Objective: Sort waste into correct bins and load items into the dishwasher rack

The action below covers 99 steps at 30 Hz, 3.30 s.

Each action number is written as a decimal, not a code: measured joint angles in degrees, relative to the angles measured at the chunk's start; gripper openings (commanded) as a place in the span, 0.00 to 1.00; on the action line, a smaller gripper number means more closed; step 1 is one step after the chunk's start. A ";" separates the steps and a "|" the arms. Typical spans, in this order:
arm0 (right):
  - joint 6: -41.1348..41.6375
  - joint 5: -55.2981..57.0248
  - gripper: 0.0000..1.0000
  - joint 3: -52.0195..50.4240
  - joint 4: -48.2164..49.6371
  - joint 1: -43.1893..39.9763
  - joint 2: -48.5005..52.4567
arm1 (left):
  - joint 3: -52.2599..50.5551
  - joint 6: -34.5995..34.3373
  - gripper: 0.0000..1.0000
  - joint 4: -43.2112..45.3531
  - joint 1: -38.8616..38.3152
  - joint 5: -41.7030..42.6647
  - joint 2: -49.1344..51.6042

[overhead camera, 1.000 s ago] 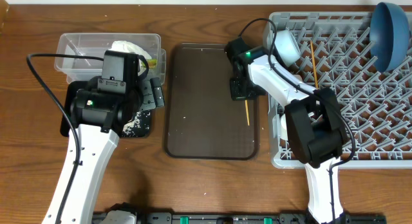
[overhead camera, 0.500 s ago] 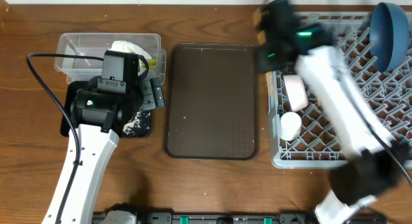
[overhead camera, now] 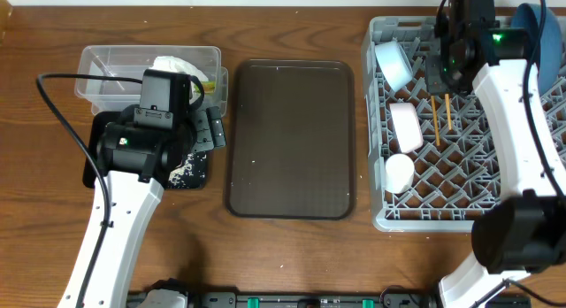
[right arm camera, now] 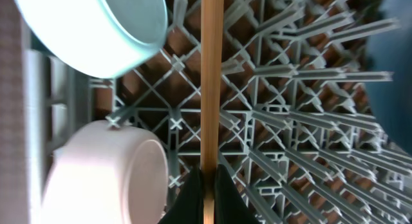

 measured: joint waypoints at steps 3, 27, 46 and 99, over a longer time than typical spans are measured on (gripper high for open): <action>-1.79 -1.40 0.01 -0.17 1.09 -1.88 1.92 | 0.00 0.00 0.91 0.00 -0.02 0.00 0.00; -4.52 -12.74 0.35 -0.31 2.97 -5.62 10.58 | 0.00 0.00 0.91 0.00 0.00 0.00 0.00; -3.37 -17.90 0.99 -0.13 -5.16 -4.42 -5.90 | 0.00 0.00 0.92 0.00 0.00 0.00 0.00; -0.04 -17.57 0.99 -96.37 61.99 -1.01 -98.95 | 0.09 0.00 0.92 -0.07 0.00 0.00 0.00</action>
